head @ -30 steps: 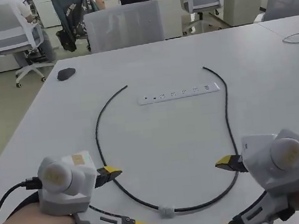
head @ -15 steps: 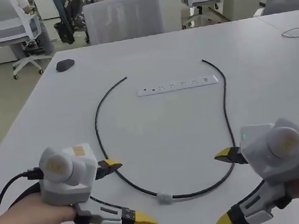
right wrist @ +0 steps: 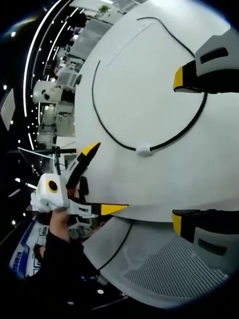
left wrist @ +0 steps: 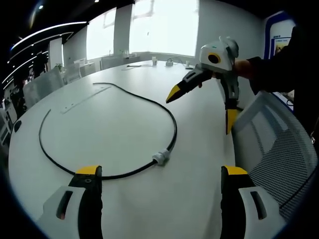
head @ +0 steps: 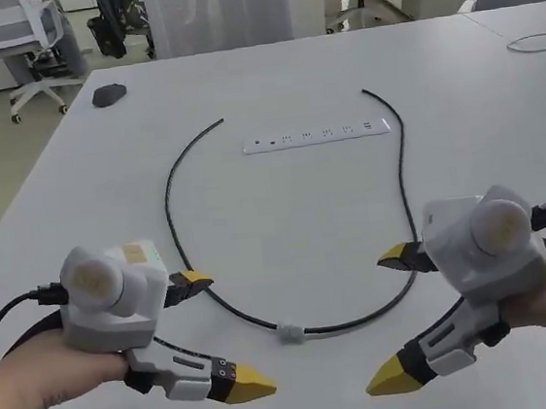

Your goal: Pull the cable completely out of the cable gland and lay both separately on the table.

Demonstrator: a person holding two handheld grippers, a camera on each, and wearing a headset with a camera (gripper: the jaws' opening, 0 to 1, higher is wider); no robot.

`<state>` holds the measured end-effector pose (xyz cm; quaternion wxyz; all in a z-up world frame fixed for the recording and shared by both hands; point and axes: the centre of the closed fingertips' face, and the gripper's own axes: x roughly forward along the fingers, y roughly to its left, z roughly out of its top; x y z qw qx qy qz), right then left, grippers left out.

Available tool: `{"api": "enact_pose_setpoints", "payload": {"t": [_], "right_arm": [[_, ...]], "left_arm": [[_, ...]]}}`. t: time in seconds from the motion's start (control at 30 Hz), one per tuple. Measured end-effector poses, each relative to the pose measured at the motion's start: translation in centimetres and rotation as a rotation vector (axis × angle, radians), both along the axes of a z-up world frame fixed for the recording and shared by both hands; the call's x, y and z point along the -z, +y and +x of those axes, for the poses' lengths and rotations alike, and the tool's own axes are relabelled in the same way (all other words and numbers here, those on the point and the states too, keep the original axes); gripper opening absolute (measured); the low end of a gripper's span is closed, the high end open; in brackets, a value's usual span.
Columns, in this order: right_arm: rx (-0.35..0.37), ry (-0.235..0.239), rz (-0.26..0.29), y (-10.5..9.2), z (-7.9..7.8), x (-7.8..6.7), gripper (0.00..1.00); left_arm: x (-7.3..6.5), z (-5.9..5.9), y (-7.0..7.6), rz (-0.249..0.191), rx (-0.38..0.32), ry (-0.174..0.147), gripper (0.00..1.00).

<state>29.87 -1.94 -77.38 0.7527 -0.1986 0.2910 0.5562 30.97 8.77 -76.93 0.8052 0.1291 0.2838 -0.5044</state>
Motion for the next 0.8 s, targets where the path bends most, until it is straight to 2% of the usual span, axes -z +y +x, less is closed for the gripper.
{"api": "enact_pose_setpoints", "payload": {"t": [0.2, 0.37, 0.43, 0.5, 0.57, 0.6, 0.63, 0.7, 0.77, 0.8], "right_arm": [[-0.012, -0.007, 0.000, 0.9, 0.1, -0.2, 0.91], [-0.015, -0.020, 0.007, 1.9, 0.8, -0.5, 0.82], [-0.013, -0.020, 0.011, 2.5, 1.2, -0.5, 0.77], [-0.012, -0.018, 0.008, 2.9, 1.5, -0.4, 0.69], [-0.007, -0.018, 0.014, 3.5, 1.9, -0.2, 0.69], [-0.006, 0.006, 0.045, 4.1, 1.8, -0.2, 0.71], [-0.010, 0.032, 0.052, 4.4, 1.6, -0.1, 0.70], [-0.008, 0.019, 0.044, 4.7, 1.8, 0.1, 0.63], [0.002, -0.032, 0.015, 4.9, 2.6, 0.5, 0.58], [0.000, -0.059, 0.001, 5.0, 2.9, 0.7, 0.56]], "left_arm": [[-0.1, -0.4, 0.2, 0.003, 0.002, 0.004, 0.99], [-0.2, -0.5, 0.3, 0.008, 0.002, -0.008, 0.98], [0.0, -0.6, 0.5, 0.009, -0.005, 0.008, 0.96], [0.2, -0.5, 0.6, 0.008, -0.008, 0.007, 0.96], [0.2, -0.7, 0.5, 0.001, -0.010, 0.014, 0.96], [0.3, -0.8, 0.5, 0.002, -0.007, 0.019, 0.97], [0.4, -0.9, 0.5, 0.008, -0.005, 0.019, 0.97], [0.7, -1.0, 0.5, 0.034, 0.005, 0.001, 0.99], [0.5, -1.1, 0.3, 0.024, 0.004, -0.012, 0.99], [-0.1, -0.2, 0.3, 0.019, 0.011, -0.099, 0.98]]}}
